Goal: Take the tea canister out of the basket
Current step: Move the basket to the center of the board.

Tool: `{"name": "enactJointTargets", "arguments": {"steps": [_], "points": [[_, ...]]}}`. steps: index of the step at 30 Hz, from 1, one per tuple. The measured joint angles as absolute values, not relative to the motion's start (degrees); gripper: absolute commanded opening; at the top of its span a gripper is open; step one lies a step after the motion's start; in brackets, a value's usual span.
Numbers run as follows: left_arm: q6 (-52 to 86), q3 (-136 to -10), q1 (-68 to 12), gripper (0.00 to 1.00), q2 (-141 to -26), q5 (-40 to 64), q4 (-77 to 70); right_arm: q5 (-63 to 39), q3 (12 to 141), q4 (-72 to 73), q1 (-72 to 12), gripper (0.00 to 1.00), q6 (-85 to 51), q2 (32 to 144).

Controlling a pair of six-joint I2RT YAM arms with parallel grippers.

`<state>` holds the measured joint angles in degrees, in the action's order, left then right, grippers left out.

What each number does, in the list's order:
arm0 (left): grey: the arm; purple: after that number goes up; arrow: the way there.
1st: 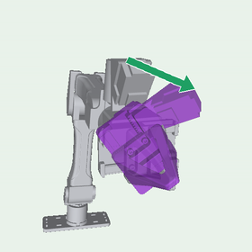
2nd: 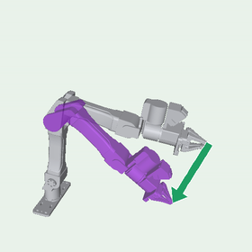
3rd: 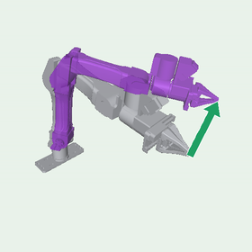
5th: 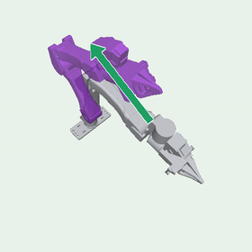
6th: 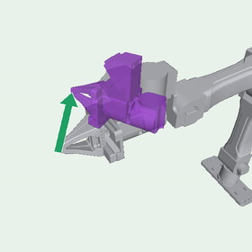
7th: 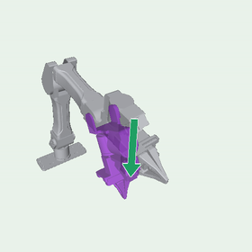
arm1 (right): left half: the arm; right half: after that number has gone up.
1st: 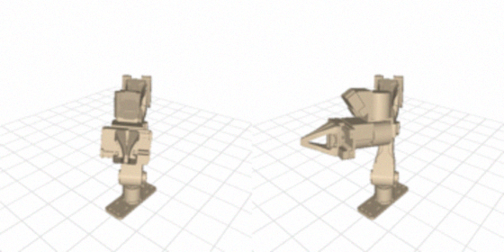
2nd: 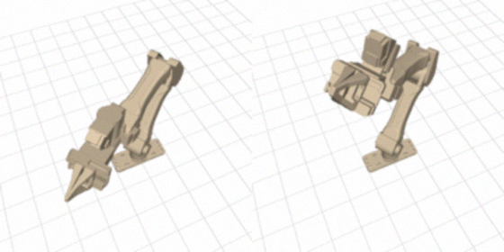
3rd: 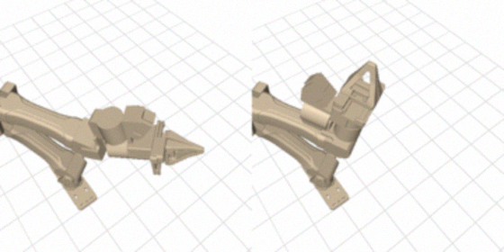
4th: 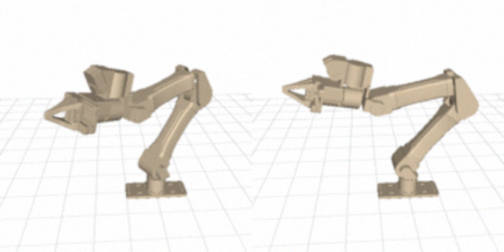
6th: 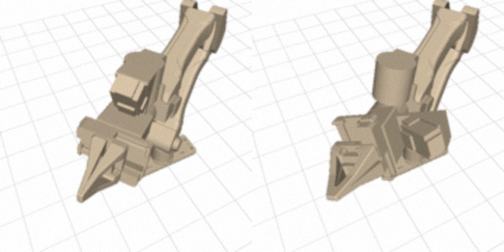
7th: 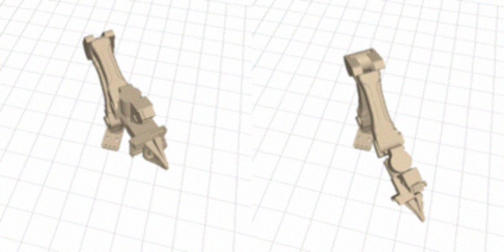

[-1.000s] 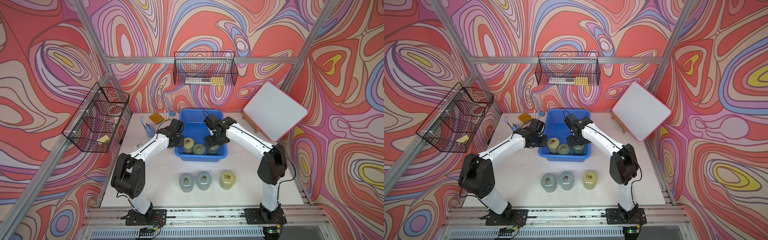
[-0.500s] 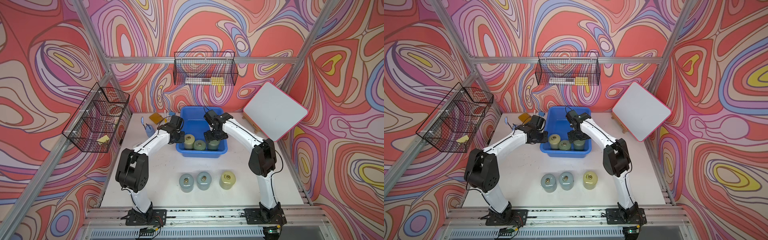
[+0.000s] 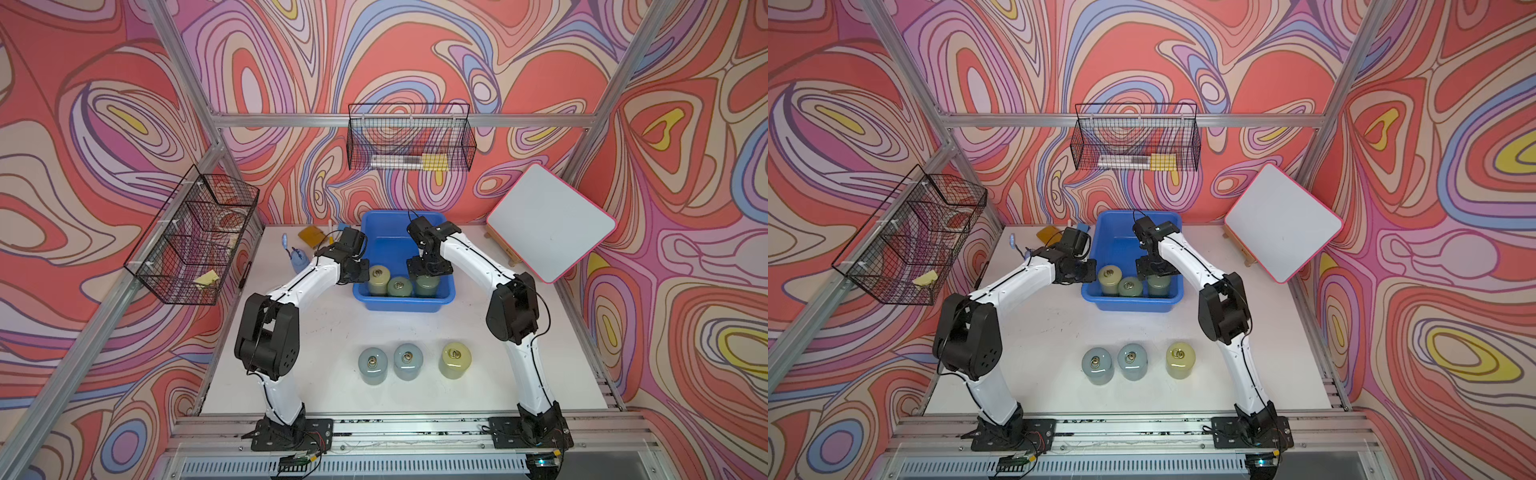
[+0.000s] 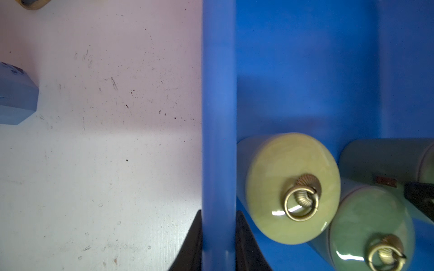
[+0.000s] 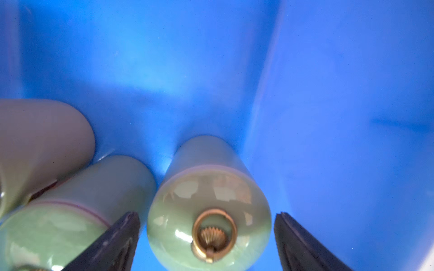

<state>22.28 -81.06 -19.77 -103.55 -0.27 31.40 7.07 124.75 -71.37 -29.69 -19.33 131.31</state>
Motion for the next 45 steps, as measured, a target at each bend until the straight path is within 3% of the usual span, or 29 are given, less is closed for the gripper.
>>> {"name": "enactJointTargets", "arguments": {"steps": [13,22,31,45], "points": [[22.28,-81.06,-19.51,0.02,-103.53,0.54,31.29,7.07,127.2,-71.88,-29.69,0.88,-20.88,134.47],[22.31,-81.06,-19.51,0.07,-103.53,0.54,31.29,7.03,127.17,-71.77,-29.69,0.69,-21.06,134.58],[22.7,-81.03,-19.33,0.53,-103.55,0.49,30.7,7.05,127.81,-72.51,-29.69,0.63,-20.86,134.58],[24.03,-80.47,-18.83,0.87,-102.21,-0.27,30.04,7.22,134.37,-75.72,-29.69,0.63,-20.58,134.1]]}}
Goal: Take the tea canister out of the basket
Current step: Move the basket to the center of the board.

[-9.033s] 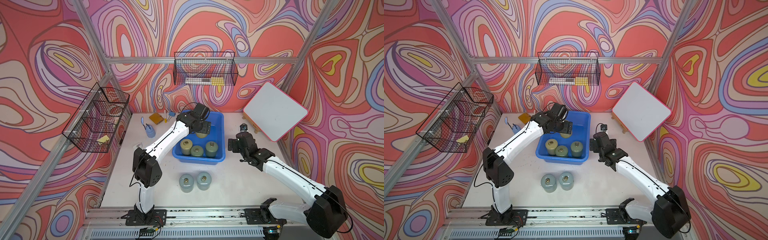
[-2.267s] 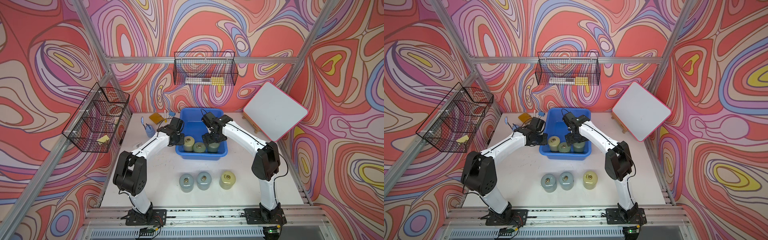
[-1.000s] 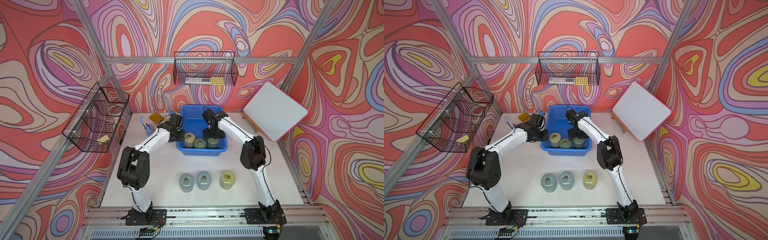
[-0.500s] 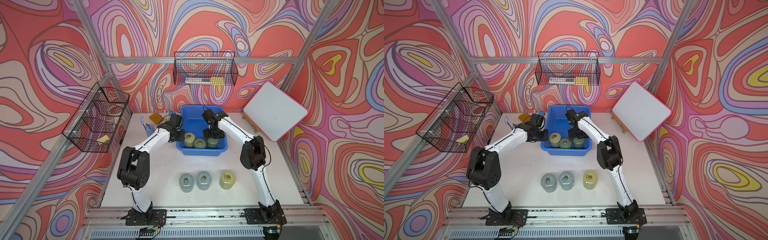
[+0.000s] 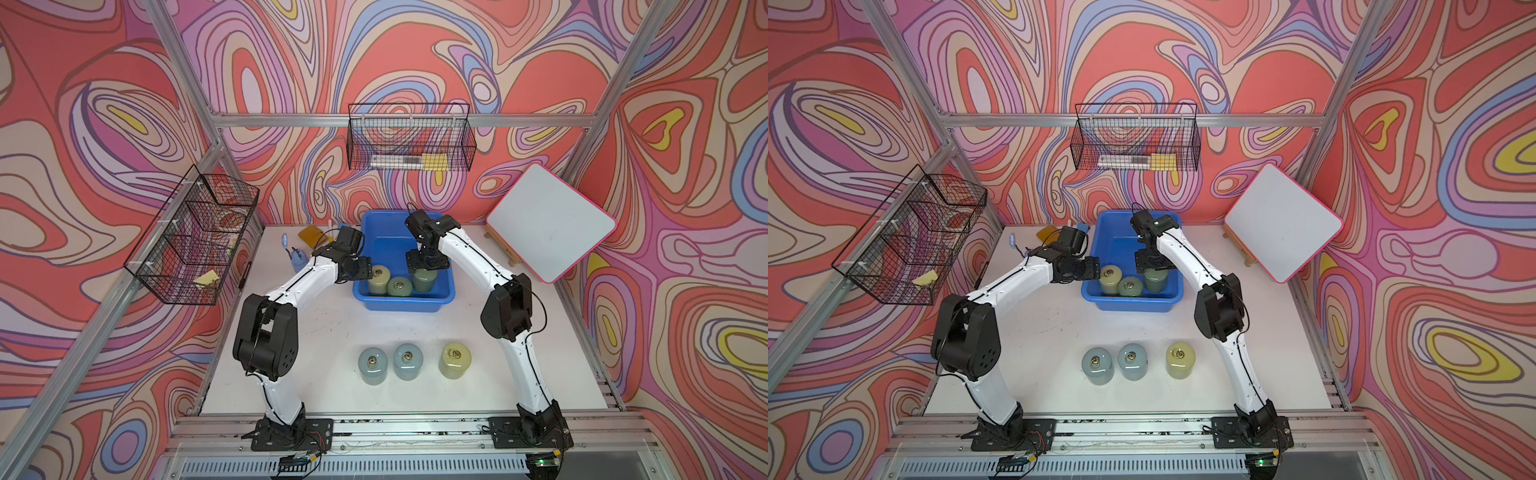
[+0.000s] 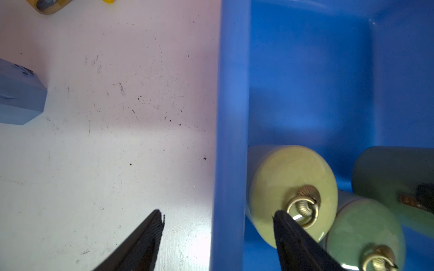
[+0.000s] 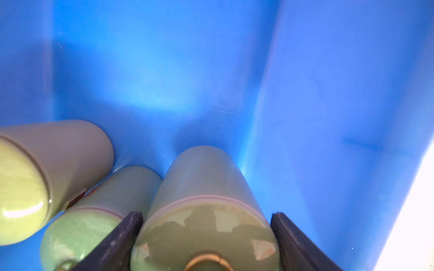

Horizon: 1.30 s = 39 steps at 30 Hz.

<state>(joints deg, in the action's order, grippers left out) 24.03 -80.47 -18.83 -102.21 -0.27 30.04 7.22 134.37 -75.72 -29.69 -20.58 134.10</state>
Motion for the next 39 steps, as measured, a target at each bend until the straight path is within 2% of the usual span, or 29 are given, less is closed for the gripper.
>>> {"name": "enactJointTargets", "arguments": {"steps": [5,19,39], "points": [[24.32,-79.15,-18.65,0.99,-98.3,-1.04,30.04,7.7,135.0,-77.12,-29.69,0.63,-20.47,132.7],[25.34,-76.09,-18.06,0.99,-89.6,-2.04,30.09,7.99,134.89,-79.15,-29.69,0.62,-20.49,125.03],[25.54,-74.13,-18.0,0.99,-84.68,-3.22,30.72,6.85,124.66,-79.07,-29.69,0.62,-20.71,114.19]]}}
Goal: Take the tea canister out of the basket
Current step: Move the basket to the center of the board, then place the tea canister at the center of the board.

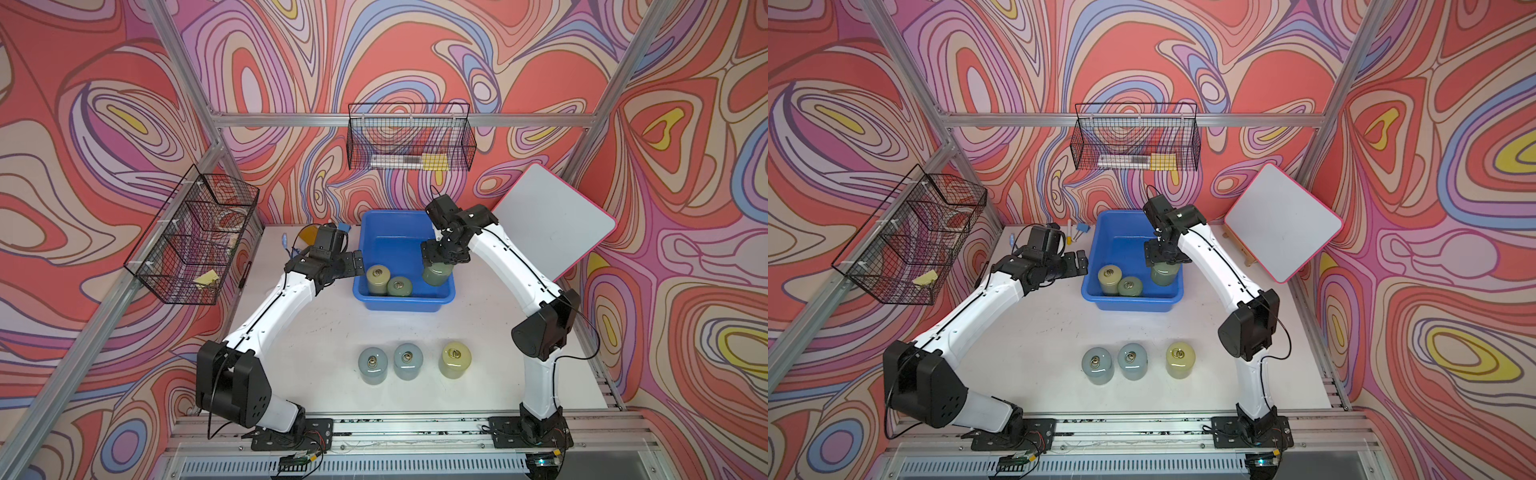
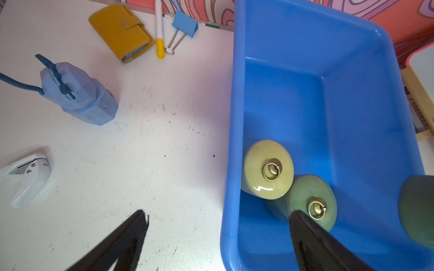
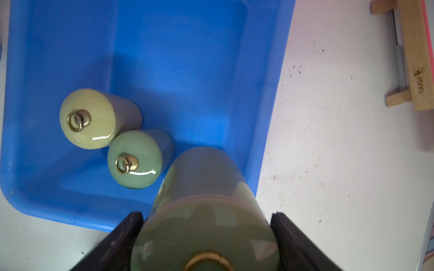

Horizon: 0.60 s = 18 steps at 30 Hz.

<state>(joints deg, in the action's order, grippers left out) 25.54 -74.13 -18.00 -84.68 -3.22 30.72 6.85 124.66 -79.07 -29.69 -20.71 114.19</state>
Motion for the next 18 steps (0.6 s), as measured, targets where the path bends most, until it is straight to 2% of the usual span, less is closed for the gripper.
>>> {"name": "enactJointTargets", "arguments": {"steps": [18], "points": [[26.48,-70.43,-17.96,0.99,-80.88,-3.18,30.63,6.68,96.79,-76.6,-29.69,0.62,-24.05,92.2]]}}
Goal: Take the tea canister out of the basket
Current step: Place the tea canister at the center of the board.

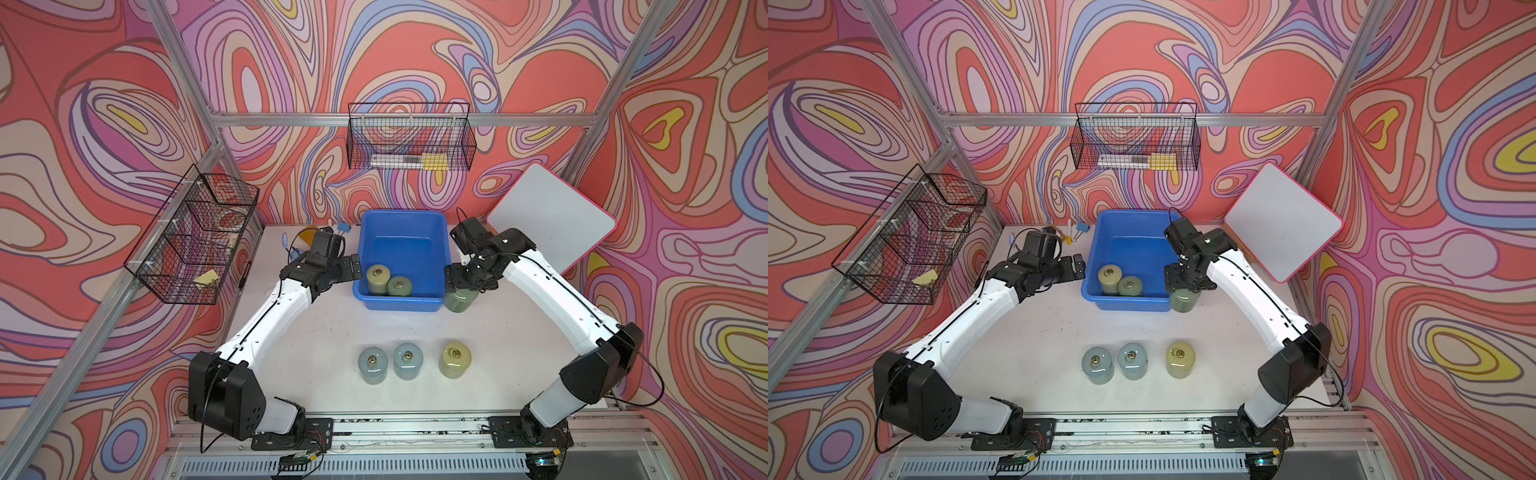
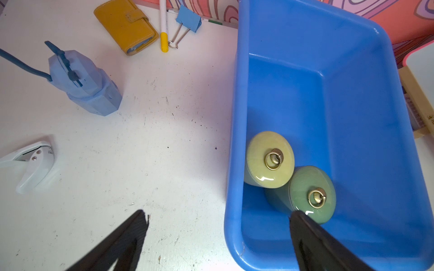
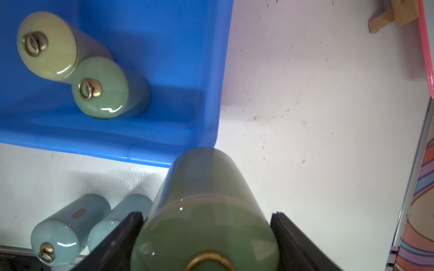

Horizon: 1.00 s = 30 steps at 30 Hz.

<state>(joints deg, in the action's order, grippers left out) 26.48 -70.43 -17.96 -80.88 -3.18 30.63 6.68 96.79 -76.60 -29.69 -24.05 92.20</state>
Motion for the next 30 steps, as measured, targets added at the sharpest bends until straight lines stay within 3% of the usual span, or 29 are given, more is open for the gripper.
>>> {"name": "enactJointTargets", "arguments": {"steps": [30], "points": [[26.83,-68.88,-17.96,0.99,-80.23,-2.92,30.65,6.76,73.17,-64.53,-29.69,0.63,-27.66,86.67]]}}
